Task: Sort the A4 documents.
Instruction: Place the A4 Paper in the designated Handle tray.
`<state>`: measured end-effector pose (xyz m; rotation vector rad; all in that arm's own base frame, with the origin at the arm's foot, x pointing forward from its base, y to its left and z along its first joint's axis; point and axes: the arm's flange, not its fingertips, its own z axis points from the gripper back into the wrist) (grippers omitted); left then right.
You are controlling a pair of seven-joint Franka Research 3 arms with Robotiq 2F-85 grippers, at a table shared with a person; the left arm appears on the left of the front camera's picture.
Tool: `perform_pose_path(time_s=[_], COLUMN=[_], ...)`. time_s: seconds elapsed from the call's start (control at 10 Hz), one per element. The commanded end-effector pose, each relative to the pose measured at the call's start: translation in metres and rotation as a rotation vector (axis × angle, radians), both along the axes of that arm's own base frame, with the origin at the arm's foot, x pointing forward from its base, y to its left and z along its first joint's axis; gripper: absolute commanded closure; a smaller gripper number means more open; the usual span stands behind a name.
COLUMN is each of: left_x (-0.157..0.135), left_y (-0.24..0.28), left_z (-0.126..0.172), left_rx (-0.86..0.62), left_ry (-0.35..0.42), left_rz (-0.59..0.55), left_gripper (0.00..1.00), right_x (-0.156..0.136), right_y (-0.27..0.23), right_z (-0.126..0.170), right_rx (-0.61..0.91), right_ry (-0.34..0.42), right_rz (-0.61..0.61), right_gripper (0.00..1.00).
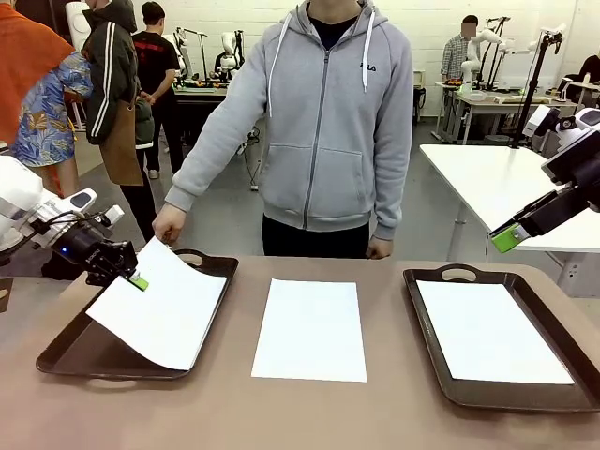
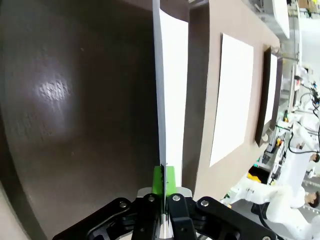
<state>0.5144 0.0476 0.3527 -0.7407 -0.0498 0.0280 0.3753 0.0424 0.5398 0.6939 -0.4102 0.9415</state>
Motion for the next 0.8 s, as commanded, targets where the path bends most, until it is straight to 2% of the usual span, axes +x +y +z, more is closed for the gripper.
perform_pose_path(time_s=[0.0,0.7], left_x=[0.002,0.025], left_y=[0.002,0.001], left_z=[0.007,-0.010], left_rx=[0.044,0.118], left_ry=[-0.013,0.042], left_rz=[0.046,-0.044], left_gripper=[0.99,0.99], right_x=[0.000,0.000], right_y=[0.001,0.001], right_z=[-0.001,-0.001], right_rx=[-0.010,-0.010], right_ry=[0.003,0.003], right_rz=[-0.003,-0.003], right_gripper=[0.00,0.00])
